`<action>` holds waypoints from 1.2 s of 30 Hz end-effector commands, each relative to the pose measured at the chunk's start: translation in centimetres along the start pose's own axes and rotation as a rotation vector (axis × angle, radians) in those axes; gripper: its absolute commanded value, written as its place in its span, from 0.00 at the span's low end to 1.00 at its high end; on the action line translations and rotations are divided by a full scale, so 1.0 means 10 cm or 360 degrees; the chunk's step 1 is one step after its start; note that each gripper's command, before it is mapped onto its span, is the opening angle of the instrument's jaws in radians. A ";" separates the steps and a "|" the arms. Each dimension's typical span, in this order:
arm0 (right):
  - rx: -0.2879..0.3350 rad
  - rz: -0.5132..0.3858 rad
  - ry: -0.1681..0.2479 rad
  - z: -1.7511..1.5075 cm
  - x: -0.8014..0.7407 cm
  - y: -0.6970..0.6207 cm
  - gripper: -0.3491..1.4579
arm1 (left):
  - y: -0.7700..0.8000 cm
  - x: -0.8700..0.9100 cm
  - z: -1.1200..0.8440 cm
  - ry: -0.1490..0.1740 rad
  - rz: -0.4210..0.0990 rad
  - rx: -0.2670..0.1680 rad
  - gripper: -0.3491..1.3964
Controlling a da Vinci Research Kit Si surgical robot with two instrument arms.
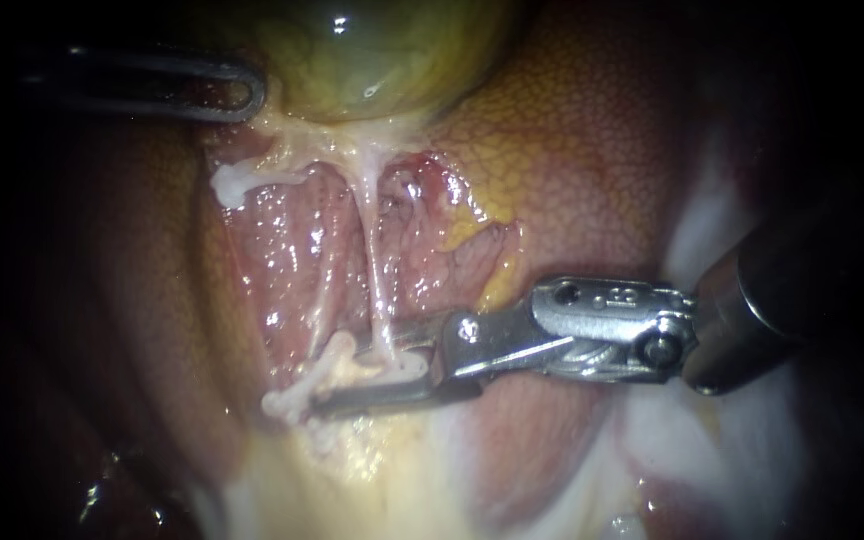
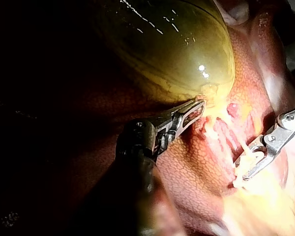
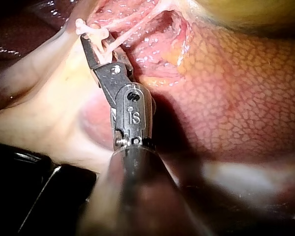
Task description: Clipping first clip right tube
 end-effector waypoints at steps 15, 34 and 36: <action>-0.0052 0.0002 0.0017 0.004 0.001 0.012 0.47 | 0.000 0.000 -0.001 0.0000 0.0000 0.0000 0.00; 0.0345 0.0188 0.0382 -0.007 -0.002 0.022 0.47 | 0.000 0.000 -0.002 0.0000 0.0000 0.0001 0.00; 0.0395 0.0210 0.0399 -0.008 -0.003 0.022 0.47 | 0.000 0.000 -0.002 0.0000 0.0000 0.0001 0.00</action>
